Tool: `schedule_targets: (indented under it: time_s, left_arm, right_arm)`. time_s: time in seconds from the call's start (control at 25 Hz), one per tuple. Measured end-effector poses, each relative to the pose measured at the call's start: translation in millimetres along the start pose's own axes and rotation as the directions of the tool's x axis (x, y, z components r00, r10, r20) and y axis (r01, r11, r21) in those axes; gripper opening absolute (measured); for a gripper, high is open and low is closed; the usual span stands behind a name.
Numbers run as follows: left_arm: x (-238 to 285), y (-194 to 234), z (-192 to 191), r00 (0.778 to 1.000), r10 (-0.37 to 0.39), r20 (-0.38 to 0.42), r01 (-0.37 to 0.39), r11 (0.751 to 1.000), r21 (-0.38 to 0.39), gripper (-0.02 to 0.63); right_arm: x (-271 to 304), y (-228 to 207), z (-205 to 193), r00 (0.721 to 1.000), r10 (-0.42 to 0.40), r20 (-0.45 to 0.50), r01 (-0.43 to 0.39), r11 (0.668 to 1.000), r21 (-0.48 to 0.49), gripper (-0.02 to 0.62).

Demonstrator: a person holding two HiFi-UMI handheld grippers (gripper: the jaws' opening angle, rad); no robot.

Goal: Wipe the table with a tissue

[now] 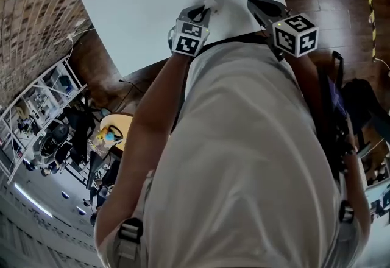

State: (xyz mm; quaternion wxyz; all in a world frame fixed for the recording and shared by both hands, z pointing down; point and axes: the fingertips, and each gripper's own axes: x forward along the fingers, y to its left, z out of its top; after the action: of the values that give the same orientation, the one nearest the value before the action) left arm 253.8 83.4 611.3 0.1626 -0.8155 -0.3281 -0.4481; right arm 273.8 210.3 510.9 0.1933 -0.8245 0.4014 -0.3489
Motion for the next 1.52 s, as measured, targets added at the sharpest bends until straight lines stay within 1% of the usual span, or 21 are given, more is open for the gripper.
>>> schedule_targets:
  time_s: [0.12, 0.2, 0.28, 0.36, 0.4, 0.52, 0.6, 0.72, 0.84, 0.88, 1.12, 1.32, 1.44, 1.52]
  left_arm:
    - [7.5, -1.2, -9.6, 0.999, -0.015, -0.037, 0.017, 0.997, 0.077, 0.041]
    - [8.8, 0.2, -8.5, 0.999, -0.033, -0.029, 0.035, 0.996, 0.086, 0.04]
    - [7.1, 11.0, -8.2, 0.999, -0.038, -0.018, 0.039, 0.996, 0.083, 0.04]
    - [3.0, 18.5, -7.9, 1.0, -0.023, -0.009, 0.023, 0.997, 0.078, 0.04]
    - [1.9, 16.0, -8.8, 1.0, -0.024, -0.009, 0.025, 0.997, 0.071, 0.04]
    - [2.5, 3.7, -11.3, 0.997, -0.069, -0.024, 0.07, 0.997, 0.031, 0.04]
    - [1.3, 3.2, -8.5, 0.996, -0.086, -0.033, 0.087, 0.996, 0.021, 0.04]
    - [2.6, 4.5, -6.1, 0.996, -0.087, -0.017, 0.087, 0.996, 0.014, 0.04]
    - [5.9, 0.6, -5.5, 0.997, -0.081, 0.01, 0.081, 0.996, -0.041, 0.04]
    - [6.9, -0.3, -5.4, 0.997, -0.076, 0.014, 0.077, 0.996, -0.048, 0.04]
    - [5.4, -1.3, -3.8, 0.998, -0.063, 0.032, 0.064, 0.998, -0.026, 0.04]
    - [2.7, -1.3, -2.8, 0.998, -0.041, 0.05, 0.043, 0.998, -0.038, 0.038]
    - [4.5, -14.0, -6.4, 0.997, -0.059, 0.045, 0.06, 0.998, -0.037, 0.038]
    - [5.9, -26.2, -8.6, 0.997, -0.07, 0.045, 0.071, 0.997, -0.022, 0.038]
  right_arm:
    - [-2.6, 0.8, 0.7, 1.0, -0.01, 0.007, 0.009, 1.0, 0.008, 0.008]
    - [-4.2, -1.1, 1.9, 1.0, -0.026, 0.007, 0.026, 1.0, 0.005, 0.008]
    - [1.4, -1.3, 6.1, 0.999, -0.042, 0.021, 0.042, 0.999, 0.002, 0.008]
    - [5.3, 1.9, 6.8, 0.998, -0.049, 0.031, 0.049, 0.999, 0.003, 0.008]
    - [3.1, 3.0, 4.2, 0.998, -0.052, 0.03, 0.052, 0.999, 0.002, 0.008]
    - [-5.4, 3.4, -3.1, 0.997, -0.068, 0.022, 0.068, 0.998, 0.002, 0.008]
    - [-5.9, 5.7, -1.3, 0.997, -0.076, 0.026, 0.076, 0.997, -0.002, 0.008]
    - [-8.0, 9.9, 2.9, 0.996, -0.082, 0.042, 0.083, 0.997, -0.01, 0.008]
    - [-17.5, 9.8, 2.5, 0.993, -0.105, 0.062, 0.105, 0.994, -0.004, 0.008]
    - [-20.5, 9.7, 1.3, 0.991, -0.114, 0.067, 0.115, 0.993, 0.0, 0.008]
    - [-32.0, 15.9, -6.3, 0.985, -0.158, 0.074, 0.157, 0.987, 0.009, 0.008]
    - [-33.1, 24.7, -18.5, 0.984, -0.165, 0.065, 0.164, 0.986, 0.018, 0.008]
    - [-35.4, 29.5, -27.2, 0.984, -0.167, 0.058, 0.166, 0.986, 0.025, 0.008]
    - [-36.8, 31.9, -31.8, 0.983, -0.173, 0.056, 0.171, 0.985, 0.03, 0.008]
